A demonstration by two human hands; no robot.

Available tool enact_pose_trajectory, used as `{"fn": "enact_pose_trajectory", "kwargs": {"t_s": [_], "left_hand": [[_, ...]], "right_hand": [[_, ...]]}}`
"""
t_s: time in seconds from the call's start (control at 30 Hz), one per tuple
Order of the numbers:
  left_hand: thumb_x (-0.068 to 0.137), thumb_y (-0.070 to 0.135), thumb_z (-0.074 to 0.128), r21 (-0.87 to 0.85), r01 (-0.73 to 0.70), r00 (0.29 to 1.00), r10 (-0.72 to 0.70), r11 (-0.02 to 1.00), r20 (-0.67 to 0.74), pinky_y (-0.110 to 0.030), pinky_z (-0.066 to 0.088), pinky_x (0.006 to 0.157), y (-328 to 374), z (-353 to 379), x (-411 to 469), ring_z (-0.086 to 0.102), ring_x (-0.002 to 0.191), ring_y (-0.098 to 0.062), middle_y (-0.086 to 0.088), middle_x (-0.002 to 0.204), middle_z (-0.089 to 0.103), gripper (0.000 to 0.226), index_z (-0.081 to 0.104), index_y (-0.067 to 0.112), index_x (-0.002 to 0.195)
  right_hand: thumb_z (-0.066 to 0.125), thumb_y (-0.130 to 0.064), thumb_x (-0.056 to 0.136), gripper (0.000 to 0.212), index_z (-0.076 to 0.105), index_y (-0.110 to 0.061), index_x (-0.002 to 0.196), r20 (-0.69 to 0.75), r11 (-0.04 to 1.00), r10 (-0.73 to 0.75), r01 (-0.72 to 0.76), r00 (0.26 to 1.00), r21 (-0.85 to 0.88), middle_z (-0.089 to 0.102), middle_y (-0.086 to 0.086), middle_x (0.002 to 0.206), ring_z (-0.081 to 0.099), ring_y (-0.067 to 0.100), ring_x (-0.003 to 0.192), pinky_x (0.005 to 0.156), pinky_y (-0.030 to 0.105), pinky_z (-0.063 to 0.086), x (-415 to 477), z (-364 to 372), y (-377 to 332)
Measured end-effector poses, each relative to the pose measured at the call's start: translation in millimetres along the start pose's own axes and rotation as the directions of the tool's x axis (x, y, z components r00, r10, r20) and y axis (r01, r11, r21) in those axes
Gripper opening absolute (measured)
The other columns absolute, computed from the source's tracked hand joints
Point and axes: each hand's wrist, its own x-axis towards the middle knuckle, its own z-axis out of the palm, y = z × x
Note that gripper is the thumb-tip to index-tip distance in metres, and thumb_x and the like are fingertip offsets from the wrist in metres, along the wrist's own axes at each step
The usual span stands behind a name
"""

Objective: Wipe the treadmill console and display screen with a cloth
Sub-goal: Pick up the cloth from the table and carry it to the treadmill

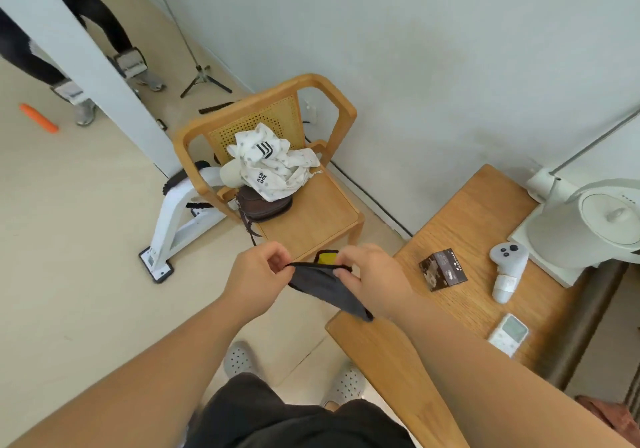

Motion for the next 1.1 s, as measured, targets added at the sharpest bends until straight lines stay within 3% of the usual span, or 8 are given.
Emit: {"fn": "enact_pose_trajectory", "kwargs": {"t_s": [0.13,0.27,0.4,0.53,0.7,0.83,0.93,1.1], "left_hand": [[0.086,0.009,0.07,-0.012,0.023,0.994,-0.024,1.0,-0.104,-0.007,0.041,0.062,-28,-55,2,0.059,0.074,-0.004,0.009,0.079,0.068,0.02,0.072,0.028,0.082],[0.088,0.008,0.069,-0.095,0.087,0.977,-0.104,0.992,-0.184,-0.013,0.041,0.063,-77,-121,6,0.059,0.073,-0.006,0.008,0.08,0.069,0.025,0.07,0.032,0.077],[0.088,0.007,0.069,-0.173,0.119,0.967,-0.154,0.978,-0.204,-0.012,0.041,0.058,-132,-200,3,0.057,0.064,0.005,0.015,0.07,0.071,0.021,0.071,0.025,0.08],[0.088,0.007,0.068,-0.229,0.178,0.908,-0.25,0.957,-0.337,-0.007,0.041,0.058,-194,-280,-15,0.057,0.065,0.008,0.013,0.073,0.068,0.02,0.07,0.026,0.08],[0.088,0.007,0.066,-0.33,0.297,0.75,-0.433,0.896,-0.5,-0.012,0.042,0.065,-283,-362,-78,0.062,0.076,-0.002,0.009,0.081,0.07,0.019,0.069,0.024,0.081],[0.087,0.005,0.065,-0.407,0.414,0.578,-0.58,0.814,-0.574,-0.023,0.046,0.067,-348,-400,-140,0.063,0.08,-0.01,0.009,0.08,0.069,0.019,0.069,0.023,0.08],[0.088,0.006,0.065,-0.471,0.477,0.444,-0.666,0.742,-0.6,-0.018,0.044,0.065,-384,-421,-177,0.062,0.077,-0.008,0.009,0.079,0.067,0.014,0.07,0.019,0.084],[0.088,0.01,0.063,-0.579,0.519,0.205,-0.75,0.628,-0.629,-0.017,0.039,0.064,-442,-452,-212,0.059,0.076,-0.008,0.01,0.079,0.064,0.019,0.066,0.029,0.085]], "right_hand": [[0.063,-0.026,0.098,0.006,0.069,-0.026,0.098,0.128,0.984,-0.094,0.111,0.987,-0.14,0.065,-0.008,0.087,0.049,0.014,0.091,0.079,0.032,0.041,46,12,-47],[0.058,-0.025,0.099,0.011,0.069,-0.024,0.101,0.263,0.961,-0.032,0.103,0.964,-0.258,0.063,-0.004,0.091,0.049,0.018,0.092,0.084,0.038,0.047,87,45,-93],[0.056,-0.027,0.1,0.014,0.069,-0.026,0.105,0.318,0.956,0.022,0.073,0.948,-0.284,0.06,-0.004,0.093,0.056,0.019,0.092,0.079,0.036,0.05,130,87,-160],[0.055,-0.018,0.094,0.013,0.064,-0.026,0.099,0.377,0.94,-0.085,0.2,0.922,-0.276,0.066,-0.004,0.095,0.059,0.021,0.092,0.079,0.039,0.05,181,137,-245],[0.055,-0.023,0.095,0.01,0.062,-0.03,0.092,0.533,0.864,-0.242,0.43,0.81,-0.261,0.066,-0.007,0.088,0.061,0.018,0.083,0.077,0.04,0.054,233,216,-360],[0.057,-0.019,0.094,0.014,0.068,-0.026,0.092,0.641,0.778,-0.373,0.602,0.671,-0.178,0.062,-0.006,0.086,0.058,0.018,0.083,0.074,0.037,0.05,257,284,-451],[0.058,-0.019,0.096,0.015,0.062,-0.03,0.088,0.698,0.704,-0.447,0.702,0.56,-0.112,0.051,-0.013,0.082,0.053,0.014,0.082,0.069,0.032,0.04,271,335,-509],[0.059,-0.019,0.098,0.011,0.069,-0.024,0.1,0.761,0.543,-0.549,0.84,0.345,0.011,0.049,-0.015,0.086,0.052,0.014,0.085,0.073,0.029,0.035,294,419,-599]]}}
